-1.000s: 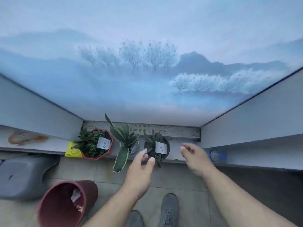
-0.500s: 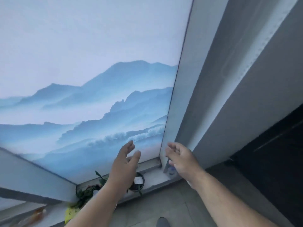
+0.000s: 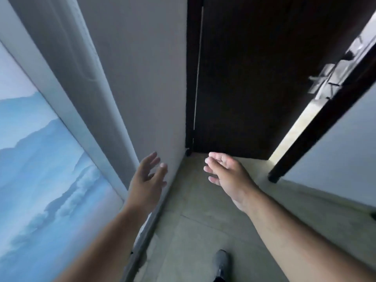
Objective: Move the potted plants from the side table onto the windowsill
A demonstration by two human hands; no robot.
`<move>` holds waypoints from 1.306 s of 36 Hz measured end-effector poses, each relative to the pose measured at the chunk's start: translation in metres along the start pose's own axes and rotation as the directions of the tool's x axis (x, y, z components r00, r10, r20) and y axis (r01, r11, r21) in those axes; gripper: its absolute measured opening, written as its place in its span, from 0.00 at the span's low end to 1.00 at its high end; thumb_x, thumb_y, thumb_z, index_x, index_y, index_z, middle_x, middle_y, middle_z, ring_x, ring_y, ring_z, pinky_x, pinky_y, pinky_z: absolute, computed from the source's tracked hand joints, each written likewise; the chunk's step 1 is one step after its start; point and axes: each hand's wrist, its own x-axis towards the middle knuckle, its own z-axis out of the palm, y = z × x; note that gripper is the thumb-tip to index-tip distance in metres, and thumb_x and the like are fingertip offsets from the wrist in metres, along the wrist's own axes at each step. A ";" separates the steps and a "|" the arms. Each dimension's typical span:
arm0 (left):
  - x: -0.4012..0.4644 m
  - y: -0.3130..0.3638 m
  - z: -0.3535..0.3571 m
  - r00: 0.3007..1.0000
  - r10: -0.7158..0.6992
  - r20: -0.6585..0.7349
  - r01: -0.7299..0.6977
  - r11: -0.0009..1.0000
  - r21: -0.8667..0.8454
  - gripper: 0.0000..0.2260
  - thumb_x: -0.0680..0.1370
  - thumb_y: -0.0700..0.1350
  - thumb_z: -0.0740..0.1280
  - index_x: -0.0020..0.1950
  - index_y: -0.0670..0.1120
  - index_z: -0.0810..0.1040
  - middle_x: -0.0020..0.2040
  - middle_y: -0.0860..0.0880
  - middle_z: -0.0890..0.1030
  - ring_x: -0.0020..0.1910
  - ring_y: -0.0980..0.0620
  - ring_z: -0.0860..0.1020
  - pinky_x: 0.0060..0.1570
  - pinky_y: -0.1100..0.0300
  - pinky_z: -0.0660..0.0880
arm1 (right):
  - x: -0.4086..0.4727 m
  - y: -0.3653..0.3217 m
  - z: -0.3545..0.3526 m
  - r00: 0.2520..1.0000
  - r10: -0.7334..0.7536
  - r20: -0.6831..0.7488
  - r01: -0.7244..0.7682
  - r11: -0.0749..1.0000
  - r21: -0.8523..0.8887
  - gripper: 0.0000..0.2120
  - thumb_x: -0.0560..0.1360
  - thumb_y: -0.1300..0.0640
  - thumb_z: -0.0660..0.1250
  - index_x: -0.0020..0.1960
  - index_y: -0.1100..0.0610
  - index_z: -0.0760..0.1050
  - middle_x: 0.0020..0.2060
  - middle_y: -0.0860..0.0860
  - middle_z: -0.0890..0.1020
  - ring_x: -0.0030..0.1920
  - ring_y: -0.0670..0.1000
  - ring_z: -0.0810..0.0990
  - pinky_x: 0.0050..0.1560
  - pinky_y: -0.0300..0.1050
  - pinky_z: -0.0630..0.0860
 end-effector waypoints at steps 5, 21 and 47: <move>-0.018 0.008 0.083 0.974 0.033 0.222 -0.034 0.999 0.000 0.16 0.80 0.46 0.68 0.65 0.61 0.73 0.67 0.52 0.77 0.62 0.49 0.80 0.59 0.45 0.79 | -0.038 0.007 -0.086 0.971 -0.020 -0.240 0.035 0.998 0.059 0.21 0.82 0.51 0.65 0.73 0.55 0.72 0.61 0.48 0.82 0.59 0.44 0.83 0.64 0.51 0.80; -0.187 0.015 0.391 0.675 0.108 0.730 -0.221 0.973 0.060 0.15 0.81 0.49 0.66 0.65 0.62 0.69 0.62 0.59 0.77 0.56 0.54 0.82 0.57 0.48 0.81 | -0.222 0.072 -0.371 0.689 0.041 -0.724 0.213 0.943 0.255 0.09 0.81 0.54 0.68 0.61 0.49 0.76 0.56 0.46 0.83 0.57 0.47 0.84 0.64 0.56 0.79; -0.460 -0.025 0.786 0.270 0.021 0.963 -0.292 0.955 0.061 0.15 0.80 0.52 0.66 0.66 0.62 0.71 0.65 0.56 0.76 0.59 0.52 0.81 0.53 0.51 0.82 | -0.455 0.190 -0.727 0.268 0.199 -0.943 0.268 0.924 0.271 0.21 0.81 0.47 0.67 0.72 0.51 0.72 0.64 0.48 0.81 0.61 0.47 0.83 0.65 0.52 0.79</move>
